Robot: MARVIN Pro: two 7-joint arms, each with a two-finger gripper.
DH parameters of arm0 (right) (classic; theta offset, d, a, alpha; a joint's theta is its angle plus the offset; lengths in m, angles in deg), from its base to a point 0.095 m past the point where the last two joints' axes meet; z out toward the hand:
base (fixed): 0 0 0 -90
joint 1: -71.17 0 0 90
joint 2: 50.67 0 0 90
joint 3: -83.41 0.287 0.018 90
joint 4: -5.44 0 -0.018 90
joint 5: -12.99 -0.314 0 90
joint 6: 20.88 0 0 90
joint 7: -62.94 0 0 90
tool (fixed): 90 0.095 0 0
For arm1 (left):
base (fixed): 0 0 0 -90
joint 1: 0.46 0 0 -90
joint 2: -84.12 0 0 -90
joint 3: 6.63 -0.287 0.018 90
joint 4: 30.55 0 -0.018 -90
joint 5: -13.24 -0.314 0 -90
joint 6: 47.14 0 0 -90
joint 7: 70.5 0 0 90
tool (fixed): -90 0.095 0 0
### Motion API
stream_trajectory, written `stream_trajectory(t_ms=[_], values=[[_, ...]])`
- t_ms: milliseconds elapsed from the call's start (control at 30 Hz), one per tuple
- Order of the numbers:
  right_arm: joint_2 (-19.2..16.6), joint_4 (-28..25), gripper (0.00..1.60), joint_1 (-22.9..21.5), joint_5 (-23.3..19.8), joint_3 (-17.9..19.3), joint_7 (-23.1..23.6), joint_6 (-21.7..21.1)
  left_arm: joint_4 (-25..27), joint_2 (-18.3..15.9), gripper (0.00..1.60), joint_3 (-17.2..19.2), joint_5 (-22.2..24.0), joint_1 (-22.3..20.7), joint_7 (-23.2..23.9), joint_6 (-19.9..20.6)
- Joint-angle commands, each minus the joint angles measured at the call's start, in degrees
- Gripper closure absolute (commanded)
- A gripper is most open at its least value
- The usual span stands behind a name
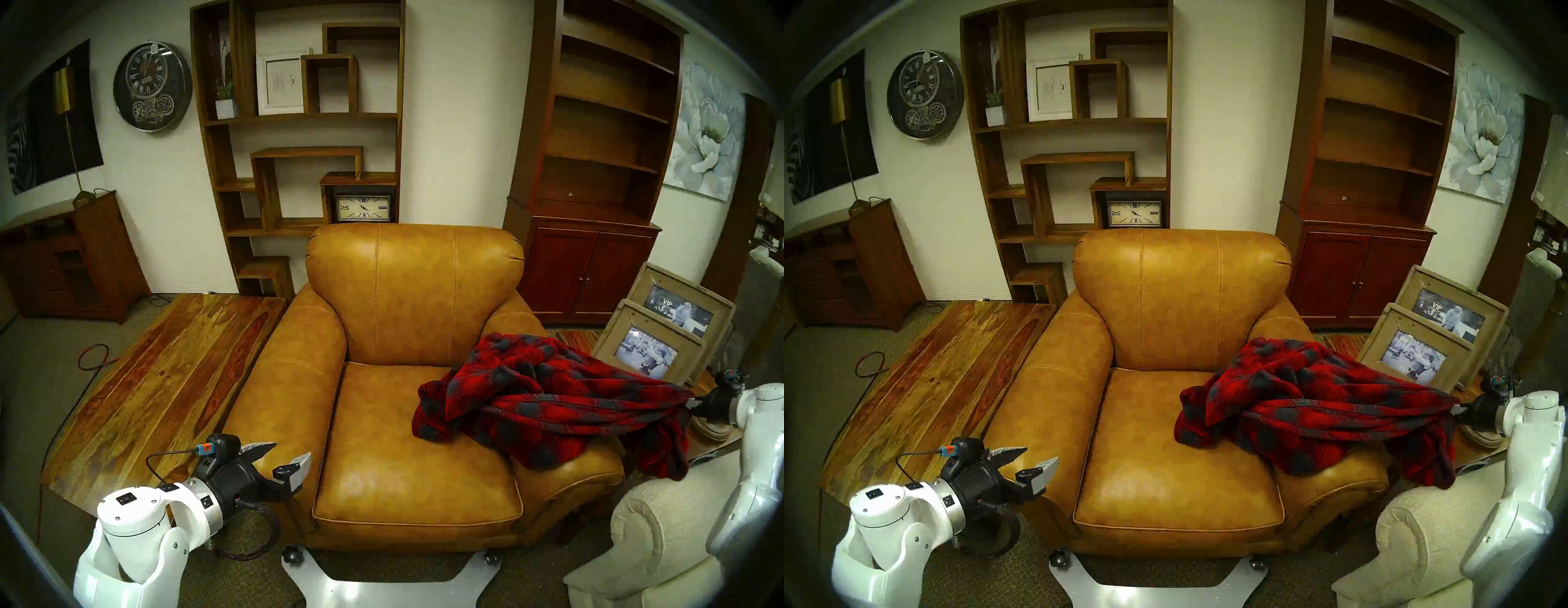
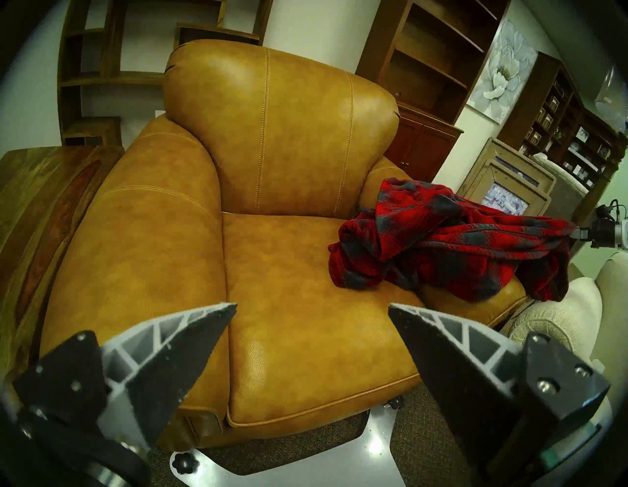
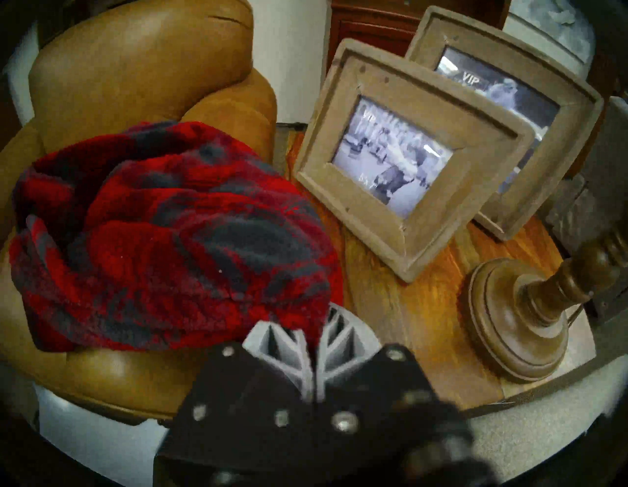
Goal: Move the blanket from sofa and drape it over the sofa arm
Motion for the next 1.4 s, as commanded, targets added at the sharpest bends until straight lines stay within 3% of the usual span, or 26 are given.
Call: stream_trajectory(t_ms=[0,33,67,100,133,167,433,700,800,967,1100,1133,1267,1367], values=[[-1.99,5.06,1.17,-5.18,-0.89,-2.48,1.47,7.01,1.69,0.20,0.00,0.10,-0.21,0.16,-0.46,0.15],[-1.99,5.92,0.92,-5.49,-0.89,-2.79,2.06,8.29,1.71,0.21,0.00,0.09,-0.23,0.17,-0.50,0.17],[-1.86,5.68,0.94,-5.13,-0.96,-3.06,2.67,8.73,1.74,0.23,0.00,0.09,-0.25,0.18,-0.53,0.18],[-1.71,5.62,0.81,-4.92,-1.12,-3.02,2.90,9.83,1.75,0.23,0.00,0.08,-0.26,0.20,-0.56,0.18],[-1.20,4.81,0.81,-4.57,-1.71,-2.39,2.60,11.13,1.75,0.23,0.00,0.07,-0.26,0.20,-0.59,0.17],[-1.02,4.76,0.00,-4.86,-2.21,-1.82,3.00,11.85,1.75,0.22,0.00,0.06,-0.25,0.20,-0.60,0.16],[0.12,-2.72,0.00,-7.14,-7.49,0.87,11.83,15.03,1.47,0.17,0.00,-0.04,-0.24,0.11,-0.73,-0.05],[5.77,-9.53,0.00,-2.71,-10.94,-0.01,20.76,14.55,1.46,0.19,0.00,-0.07,-0.26,0.09,-0.83,-0.07],[7.70,-12.43,0.00,0.75,-10.28,-0.07,21.58,13.79,1.49,0.20,0.00,-0.07,-0.27,0.09,-0.83,-0.05],[10.73,-15.42,0.00,2.62,-10.91,-0.52,21.58,13.04,1.48,0.21,0.00,-0.07,-0.28,0.08,-0.83,-0.05],[15.45,-19.67,0.00,1.90,-12.63,-4.99,21.58,13.71,1.33,0.24,0.00,-0.09,-0.31,0.00,-0.82,-0.08],[15.45,-19.67,0.00,1.90,-12.63,-4.99,21.58,13.71,1.33,0.24,0.00,-0.09,-0.31,0.00,-0.82,-0.08],[18.72,-22.98,0.00,1.03,-13.76,-11.55,21.58,13.65,1.13,0.27,0.00,-0.10,-0.34,-0.10,-0.79,-0.10],[21.03,-24.85,0.00,1.10,-13.65,-14.17,21.58,13.82,1.07,0.29,0.00,-0.10,-0.36,-0.14,-0.78,-0.09]])
